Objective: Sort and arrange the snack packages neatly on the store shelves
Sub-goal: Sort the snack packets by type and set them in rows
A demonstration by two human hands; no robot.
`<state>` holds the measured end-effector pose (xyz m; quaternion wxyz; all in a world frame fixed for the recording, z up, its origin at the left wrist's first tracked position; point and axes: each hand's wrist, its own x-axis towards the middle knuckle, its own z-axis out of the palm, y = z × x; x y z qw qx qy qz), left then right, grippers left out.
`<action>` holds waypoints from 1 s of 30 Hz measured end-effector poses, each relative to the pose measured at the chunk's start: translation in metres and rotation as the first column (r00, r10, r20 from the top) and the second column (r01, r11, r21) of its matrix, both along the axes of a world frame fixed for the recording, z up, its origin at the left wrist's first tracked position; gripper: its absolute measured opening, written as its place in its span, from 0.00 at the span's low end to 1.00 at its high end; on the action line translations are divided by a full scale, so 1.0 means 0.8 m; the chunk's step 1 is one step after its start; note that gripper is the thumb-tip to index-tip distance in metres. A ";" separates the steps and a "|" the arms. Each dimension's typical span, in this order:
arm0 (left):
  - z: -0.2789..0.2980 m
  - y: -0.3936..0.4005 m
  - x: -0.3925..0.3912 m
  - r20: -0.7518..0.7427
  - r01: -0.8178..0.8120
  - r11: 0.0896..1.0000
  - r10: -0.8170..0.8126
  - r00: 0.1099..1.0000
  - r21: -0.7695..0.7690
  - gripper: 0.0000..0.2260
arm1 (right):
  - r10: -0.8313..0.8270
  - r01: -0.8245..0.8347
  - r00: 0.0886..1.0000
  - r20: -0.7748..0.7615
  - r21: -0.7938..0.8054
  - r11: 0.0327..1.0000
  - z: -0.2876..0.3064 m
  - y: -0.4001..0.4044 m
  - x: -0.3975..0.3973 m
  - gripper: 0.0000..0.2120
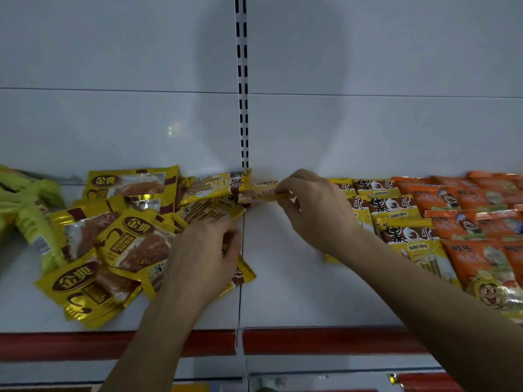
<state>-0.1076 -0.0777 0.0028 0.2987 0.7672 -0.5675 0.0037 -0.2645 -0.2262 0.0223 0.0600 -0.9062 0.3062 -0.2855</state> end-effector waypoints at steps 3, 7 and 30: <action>0.010 -0.004 -0.012 -0.171 -0.041 0.998 0.032 0.985 -0.051 0.21 | 0.004 -0.002 0.986 0.165 -0.012 1.000 0.004 0.018 -0.015 0.06; 0.023 -0.013 -0.027 -0.449 -0.046 0.998 0.018 0.893 -0.052 0.25 | 0.044 -0.049 0.984 0.175 0.027 0.998 -0.004 0.049 -0.038 0.07; 0.019 -0.005 -0.065 -0.656 0.008 0.979 -0.143 0.741 -0.205 0.08 | -0.420 -0.204 0.751 0.510 0.783 0.587 0.027 0.011 -0.130 0.06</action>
